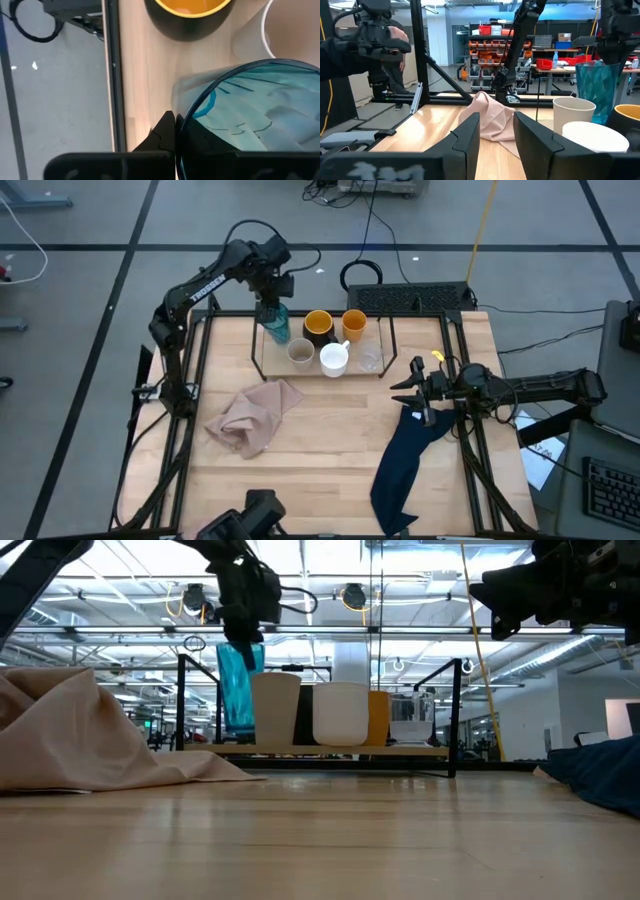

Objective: Stack small to large cups/mugs on shelf
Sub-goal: Put the blue cup on the shelf

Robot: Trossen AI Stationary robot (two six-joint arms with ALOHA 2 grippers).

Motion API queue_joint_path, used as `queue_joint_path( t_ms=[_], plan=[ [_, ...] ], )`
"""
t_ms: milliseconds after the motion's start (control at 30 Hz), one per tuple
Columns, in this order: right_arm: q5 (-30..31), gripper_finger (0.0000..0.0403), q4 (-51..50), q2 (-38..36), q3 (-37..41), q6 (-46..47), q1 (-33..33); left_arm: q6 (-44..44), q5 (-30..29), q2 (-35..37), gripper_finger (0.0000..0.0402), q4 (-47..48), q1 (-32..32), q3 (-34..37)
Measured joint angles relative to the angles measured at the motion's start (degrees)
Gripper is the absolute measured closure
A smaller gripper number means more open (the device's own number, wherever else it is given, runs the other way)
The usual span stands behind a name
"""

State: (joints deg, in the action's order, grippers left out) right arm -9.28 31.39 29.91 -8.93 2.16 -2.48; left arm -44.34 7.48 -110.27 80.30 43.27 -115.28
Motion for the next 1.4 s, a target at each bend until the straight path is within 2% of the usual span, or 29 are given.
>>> queue_joint_path(
  t_ms=[833, 1067, 1400],
  plan=[
    [0.0, 0.0293, -1.1, 0.0, 0.0, -1.3, 0.0, -3.6, 4.6, -2.5, 0.0397, -0.2, 1.7, 0.0],
    [0.0, 0.0293, -1.3, 0.0, 0.0, -1.3, 0.0, -2.8, 3.6, -3.8, 0.0397, 0.6, 1.8, 0.2],
    [0.0, 0.0293, -1.7, 0.0, 0.0, -1.3, 0.0, 0.4, 3.0, -3.8, 0.0369, -0.5, 1.7, 0.7]
  ],
)
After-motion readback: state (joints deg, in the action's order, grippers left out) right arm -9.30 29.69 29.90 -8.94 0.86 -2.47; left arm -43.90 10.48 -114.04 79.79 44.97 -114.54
